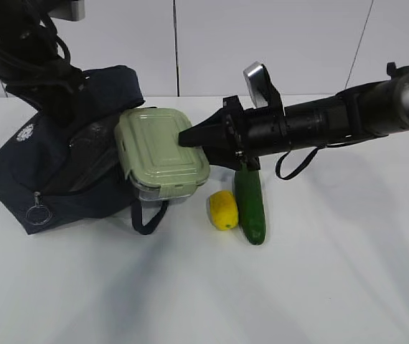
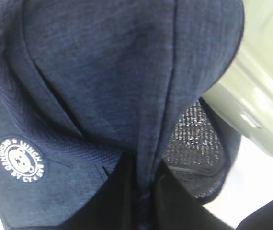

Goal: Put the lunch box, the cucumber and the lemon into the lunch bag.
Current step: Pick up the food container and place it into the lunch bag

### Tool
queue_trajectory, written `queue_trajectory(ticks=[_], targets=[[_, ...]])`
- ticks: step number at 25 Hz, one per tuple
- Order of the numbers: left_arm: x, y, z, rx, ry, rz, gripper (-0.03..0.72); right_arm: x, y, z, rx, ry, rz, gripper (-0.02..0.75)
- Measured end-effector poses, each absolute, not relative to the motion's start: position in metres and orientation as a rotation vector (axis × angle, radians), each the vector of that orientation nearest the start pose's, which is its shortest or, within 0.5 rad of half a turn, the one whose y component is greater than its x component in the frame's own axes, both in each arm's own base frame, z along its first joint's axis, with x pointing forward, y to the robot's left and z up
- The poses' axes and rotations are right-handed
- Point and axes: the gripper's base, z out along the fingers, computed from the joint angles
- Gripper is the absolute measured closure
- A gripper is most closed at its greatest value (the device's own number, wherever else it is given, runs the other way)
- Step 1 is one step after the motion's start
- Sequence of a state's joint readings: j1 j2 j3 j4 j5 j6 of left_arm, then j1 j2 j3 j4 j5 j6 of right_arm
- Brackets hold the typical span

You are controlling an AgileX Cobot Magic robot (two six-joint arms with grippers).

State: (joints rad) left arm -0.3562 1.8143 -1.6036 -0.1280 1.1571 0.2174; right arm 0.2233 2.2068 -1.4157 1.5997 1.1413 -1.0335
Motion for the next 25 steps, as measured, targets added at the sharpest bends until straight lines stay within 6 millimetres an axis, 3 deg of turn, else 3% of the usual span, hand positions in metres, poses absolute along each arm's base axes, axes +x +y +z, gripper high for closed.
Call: queue_trajectory(ticks=[3, 11, 25], targets=[[0.352, -0.148, 0.292, 0.784, 2.757, -0.209, 0.667, 0.407, 0.181, 0.156, -0.25, 2.243, 1.72, 0.375], [0.346, -0.163, 0.292, 0.813, 2.756, -0.281, 0.667, 0.414, 0.2, 0.174, -0.325, 2.18, 1.712, 0.376], [0.342, -0.172, 0.294, 0.78, 2.757, -0.424, 0.667, 0.416, 0.222, 0.167, -0.293, 2.194, 1.549, 0.376]])
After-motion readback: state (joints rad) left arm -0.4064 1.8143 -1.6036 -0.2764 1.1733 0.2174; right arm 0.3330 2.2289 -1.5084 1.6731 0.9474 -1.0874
